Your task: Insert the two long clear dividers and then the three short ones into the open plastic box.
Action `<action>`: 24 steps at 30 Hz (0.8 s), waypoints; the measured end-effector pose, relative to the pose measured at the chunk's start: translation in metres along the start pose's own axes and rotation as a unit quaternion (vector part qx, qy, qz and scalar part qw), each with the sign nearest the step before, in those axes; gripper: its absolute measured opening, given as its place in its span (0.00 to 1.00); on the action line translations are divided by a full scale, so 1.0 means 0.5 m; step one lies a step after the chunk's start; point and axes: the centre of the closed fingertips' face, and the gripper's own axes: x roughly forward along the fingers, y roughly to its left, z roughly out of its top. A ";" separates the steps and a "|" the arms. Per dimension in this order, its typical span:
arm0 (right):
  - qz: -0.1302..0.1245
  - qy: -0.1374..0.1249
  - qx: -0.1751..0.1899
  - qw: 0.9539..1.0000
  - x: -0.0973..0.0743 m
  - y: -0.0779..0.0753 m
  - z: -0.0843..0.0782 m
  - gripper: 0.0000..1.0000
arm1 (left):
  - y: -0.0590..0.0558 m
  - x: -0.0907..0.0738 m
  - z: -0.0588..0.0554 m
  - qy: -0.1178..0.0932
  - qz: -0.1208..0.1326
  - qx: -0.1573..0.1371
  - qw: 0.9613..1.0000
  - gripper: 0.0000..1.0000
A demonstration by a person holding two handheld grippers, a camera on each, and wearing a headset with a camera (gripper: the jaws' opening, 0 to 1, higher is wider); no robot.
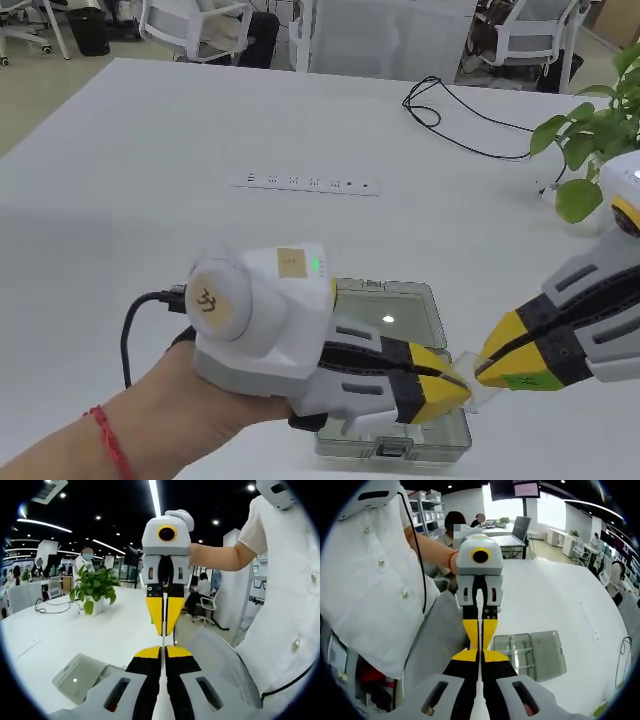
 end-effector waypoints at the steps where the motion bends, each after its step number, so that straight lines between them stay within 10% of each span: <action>1: -0.001 0.000 0.000 1.000 -0.001 -0.001 0.000 0.03 | 0.001 -0.001 -0.001 0.000 0.002 0.000 1.000 0.00; 24: -0.038 0.003 0.024 0.999 -0.026 -0.050 -0.043 0.03 | 0.049 -0.059 -0.040 0.019 0.057 -0.013 0.998 0.16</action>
